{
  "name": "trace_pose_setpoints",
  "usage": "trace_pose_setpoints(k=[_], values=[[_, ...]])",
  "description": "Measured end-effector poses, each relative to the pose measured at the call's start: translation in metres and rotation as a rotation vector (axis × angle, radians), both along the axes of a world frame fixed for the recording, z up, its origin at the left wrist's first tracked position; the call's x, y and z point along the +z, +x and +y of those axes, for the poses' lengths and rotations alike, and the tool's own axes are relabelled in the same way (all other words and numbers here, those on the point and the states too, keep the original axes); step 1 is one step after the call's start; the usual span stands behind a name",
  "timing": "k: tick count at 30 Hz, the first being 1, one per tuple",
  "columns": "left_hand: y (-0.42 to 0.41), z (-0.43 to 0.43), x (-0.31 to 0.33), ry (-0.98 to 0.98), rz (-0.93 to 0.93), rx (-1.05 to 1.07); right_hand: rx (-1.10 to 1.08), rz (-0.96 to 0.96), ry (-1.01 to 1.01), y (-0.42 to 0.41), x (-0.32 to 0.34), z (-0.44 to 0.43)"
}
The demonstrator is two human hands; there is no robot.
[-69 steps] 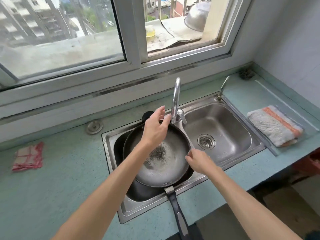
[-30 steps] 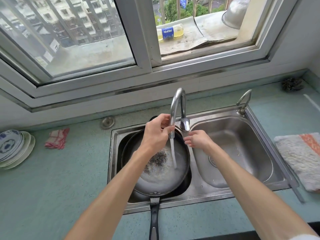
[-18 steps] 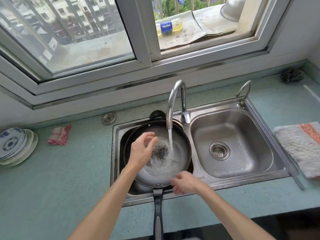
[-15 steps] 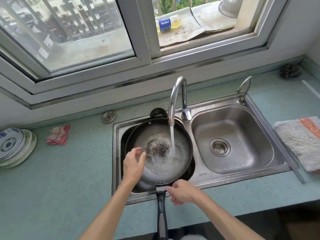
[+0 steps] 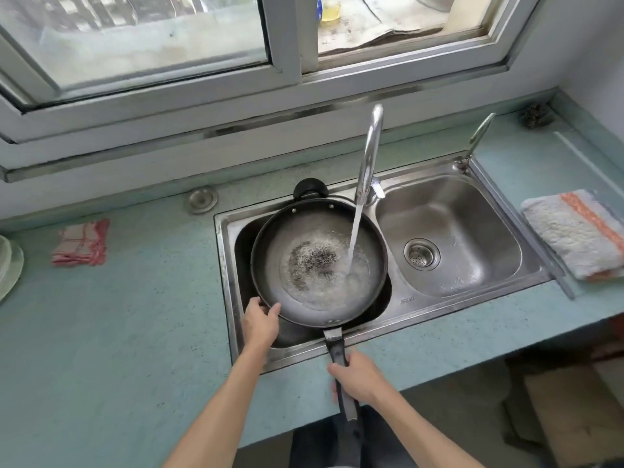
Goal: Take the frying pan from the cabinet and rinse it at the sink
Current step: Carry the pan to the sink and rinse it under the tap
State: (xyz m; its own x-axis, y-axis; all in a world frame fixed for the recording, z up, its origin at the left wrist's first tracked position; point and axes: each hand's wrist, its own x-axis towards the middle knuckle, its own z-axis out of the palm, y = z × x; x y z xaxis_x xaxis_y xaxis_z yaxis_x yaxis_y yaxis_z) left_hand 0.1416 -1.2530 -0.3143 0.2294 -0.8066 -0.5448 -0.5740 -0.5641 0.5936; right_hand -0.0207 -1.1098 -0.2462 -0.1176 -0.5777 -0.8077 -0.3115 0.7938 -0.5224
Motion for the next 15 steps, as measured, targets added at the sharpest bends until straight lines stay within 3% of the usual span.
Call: trace_pose_setpoints(k=[15], values=[[-0.010, -0.003, 0.011, 0.158, 0.149, -0.015, -0.207, -0.093, -0.087, 0.017, -0.004, 0.022]])
